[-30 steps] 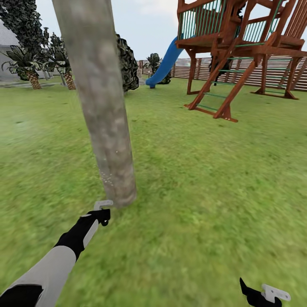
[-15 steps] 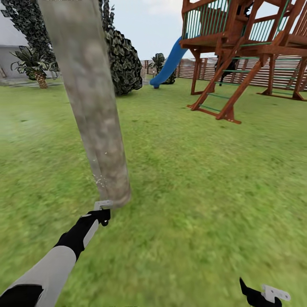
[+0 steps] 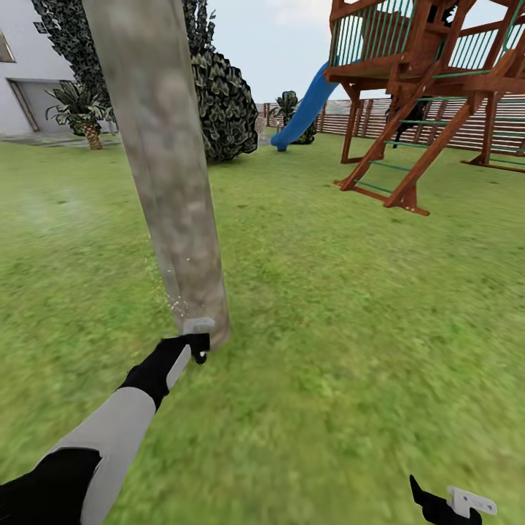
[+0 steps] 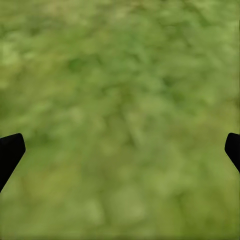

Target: In the garden, pick up the pesticide atomizer on the floor and spray pesticide onto both trees until each tree trunk is fully covered.

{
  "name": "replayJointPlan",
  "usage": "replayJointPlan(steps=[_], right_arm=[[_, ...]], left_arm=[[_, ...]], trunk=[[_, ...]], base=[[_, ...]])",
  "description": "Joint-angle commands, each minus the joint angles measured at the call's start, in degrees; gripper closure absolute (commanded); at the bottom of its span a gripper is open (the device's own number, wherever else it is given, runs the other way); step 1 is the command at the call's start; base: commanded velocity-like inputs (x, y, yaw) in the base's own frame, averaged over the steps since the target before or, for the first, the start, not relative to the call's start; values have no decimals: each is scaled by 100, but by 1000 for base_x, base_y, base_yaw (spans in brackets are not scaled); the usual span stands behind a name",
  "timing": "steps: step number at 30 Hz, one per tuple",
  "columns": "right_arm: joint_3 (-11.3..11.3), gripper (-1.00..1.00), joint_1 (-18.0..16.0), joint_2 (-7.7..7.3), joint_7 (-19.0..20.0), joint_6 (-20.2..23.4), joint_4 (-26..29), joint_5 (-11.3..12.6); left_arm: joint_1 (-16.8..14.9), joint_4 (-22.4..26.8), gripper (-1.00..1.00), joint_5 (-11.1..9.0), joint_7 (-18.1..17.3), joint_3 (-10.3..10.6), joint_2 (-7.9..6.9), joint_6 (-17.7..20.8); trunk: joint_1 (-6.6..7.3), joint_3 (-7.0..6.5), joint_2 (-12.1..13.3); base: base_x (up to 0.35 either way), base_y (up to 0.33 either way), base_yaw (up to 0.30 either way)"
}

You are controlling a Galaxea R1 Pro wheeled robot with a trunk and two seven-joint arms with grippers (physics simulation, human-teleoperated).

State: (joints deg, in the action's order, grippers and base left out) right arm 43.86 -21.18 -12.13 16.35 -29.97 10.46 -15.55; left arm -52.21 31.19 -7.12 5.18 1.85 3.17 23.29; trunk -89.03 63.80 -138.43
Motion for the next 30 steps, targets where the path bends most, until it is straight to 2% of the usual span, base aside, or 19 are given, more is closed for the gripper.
replayJointPlan(steps=[1,2,4,5,6,9,10,11,15,16,17,19,21,22,25,26,27,29,30], right_arm=[[-1,-100,0,0,0,0,0,0],[-1,-100,0,0,0,0,0,0],[-1,-100,0,0,0,0,0,0],[-1,-100,0,0,0,0,0,0],[-1,-100,0,0,0,0,0,0],[-1,-100,0,0,0,0,0,0],[-1,-100,0,0,0,0,0,0],[-1,-100,0,0,0,0,0,0],[-1,-100,0,0,0,0,0,0],[-1,-100,0,0,0,0,0,-2],[-1,-100,0,0,0,0,0,-2],[-1,-100,0,0,0,0,0,-1],[-1,-100,0,0,0,0,0,-5],[-1,-100,0,0,0,0,0,-8],[-1,-100,0,0,0,0,0,-8],[-1,-100,0,0,0,0,0,-9],[-1,-100,0,0,0,0,0,-9],[-1,-100,0,0,0,0,0,-9],[-1,-100,0,0,0,0,0,-9]], left_arm=[[-31,0,100,99,60,-1,7,28],[-39,-4,100,127,75,-24,-121,37],[-56,0,100,79,50,-56,-682,80],[-59,31,100,75,47,-51,-740,140],[-54,298,100,70,45,-32,-722,420],[-59,871,100,119,74,-6,-230,914],[-60,1026,100,134,81,-4,-160,1065],[-61,1174,100,144,83,-24,-167,1247],[-61,1252,100,-38,23,-68,-895,1349],[-61,1298,100,-107,20,-67,-1001,1352],[-60,1342,100,-127,23,-48,-997,1358],[-61,1418,100,-130,26,-13,-866,1365],[-60,1536,100,-80,35,-1,-530,1538],[-61,1676,100,-74,41,-1,-477,1670],[-92,1918,100,-63,36,-36,-569,1778],[-159,1937,100,-90,34,-56,-824,1789],[-188,1941,100,-121,30,-60,-1007,1795],[-262,1945,100,-124,28,-35,-1038,1818],[-308,1954,100,-123,27,-15,-921,1990]], trunk=[[0,0,0],[0,0,0],[0,0,0],[0,0,0],[0,0,0],[0,0,0],[0,0,0],[0,0,0],[0,0,0],[0,0,0],[0,0,0],[0,0,0],[0,0,0],[0,0,0],[0,0,0],[0,0,0],[0,0,0],[0,0,0],[0,0,0]], base=[[0,0,0],[0,0,0],[0,0,0],[0,0,0],[0,0,0],[0,0,0],[0,0,0],[0,0,0],[0,0,0],[0,0,0],[0,0,0],[0,0,0],[0,0,0],[0,0,0],[0,0,0],[0,0,0],[0,0,0],[0,0,0],[0,0,0]])
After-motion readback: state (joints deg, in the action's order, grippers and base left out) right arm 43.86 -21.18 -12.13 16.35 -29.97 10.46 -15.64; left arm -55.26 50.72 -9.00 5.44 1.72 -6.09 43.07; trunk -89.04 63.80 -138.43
